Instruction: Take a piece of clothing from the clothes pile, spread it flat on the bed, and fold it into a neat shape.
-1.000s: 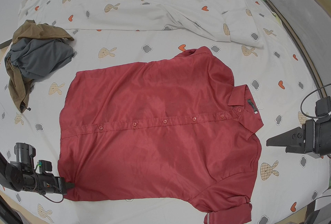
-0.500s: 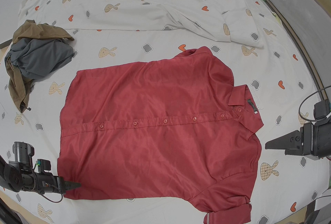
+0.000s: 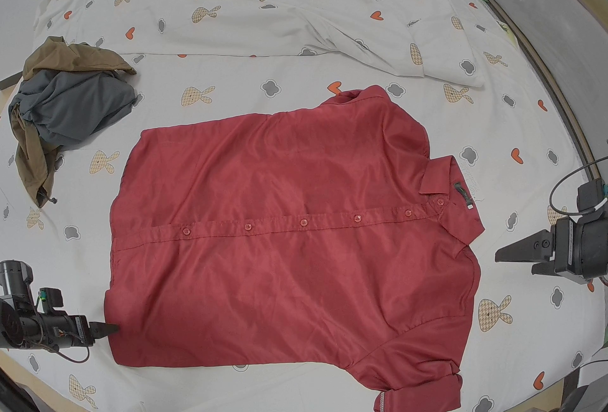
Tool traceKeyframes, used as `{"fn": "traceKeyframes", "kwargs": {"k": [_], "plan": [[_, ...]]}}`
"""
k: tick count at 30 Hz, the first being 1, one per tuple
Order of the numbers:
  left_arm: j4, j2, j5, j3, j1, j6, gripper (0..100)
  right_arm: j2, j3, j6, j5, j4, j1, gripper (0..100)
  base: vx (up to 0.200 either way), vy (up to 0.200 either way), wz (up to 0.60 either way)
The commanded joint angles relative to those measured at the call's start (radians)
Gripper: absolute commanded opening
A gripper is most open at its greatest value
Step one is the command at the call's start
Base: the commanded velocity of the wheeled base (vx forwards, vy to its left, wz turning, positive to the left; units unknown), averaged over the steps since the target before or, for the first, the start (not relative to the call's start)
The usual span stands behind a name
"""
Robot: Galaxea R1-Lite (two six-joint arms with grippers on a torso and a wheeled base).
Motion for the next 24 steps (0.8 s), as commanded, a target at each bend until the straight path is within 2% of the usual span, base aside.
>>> {"fn": "traceKeyframes", "kwargs": {"k": [1,2,4,7,13,19,21,23,24], "plan": [[0.0,0.01,-0.004,0.001,0.119,0.06,100,0.052,0.002,-0.047,0.024,-0.001,-0.104,100,0.0,0.0,0.0],[0.0,0.01,-0.004,0.001,0.119,0.06,100,0.052,0.002,-0.047,0.024,-0.001,-0.104,100,0.0,0.0,0.0],[0.0,0.023,-0.004,0.001,0.167,0.074,100,0.078,0.002,-0.076,0.085,-0.018,-0.179,100,0.0,0.0,0.0],[-0.001,0.053,-0.005,-0.003,0.234,0.109,100,0.101,0.028,-0.105,0.142,-0.069,-0.249,100,0.0,0.0,0.0],[-0.001,0.053,-0.067,-0.026,0.331,0.169,100,0.112,0.109,-0.166,0.174,-0.215,-0.317,100,0.0,0.0,0.0],[0.019,-0.062,-0.094,-0.062,0.314,0.167,100,0.189,0.123,-0.183,0.185,-0.346,-0.365,100,0.0,0.0,0.0],[0.049,-0.108,-0.11,-0.085,0.291,0.163,100,0.221,0.115,-0.186,0.21,-0.396,-0.378,100,0.0,0.0,0.0],[0.14,-0.191,-0.128,-0.144,0.248,0.144,100,0.267,0.098,-0.202,0.262,-0.483,-0.395,100,0.0,0.0,0.0],[0.238,-0.26,-0.136,-0.209,0.21,0.11,100,0.299,0.085,-0.212,0.309,-0.541,-0.398,100,0.0,0.0,0.0]]}}
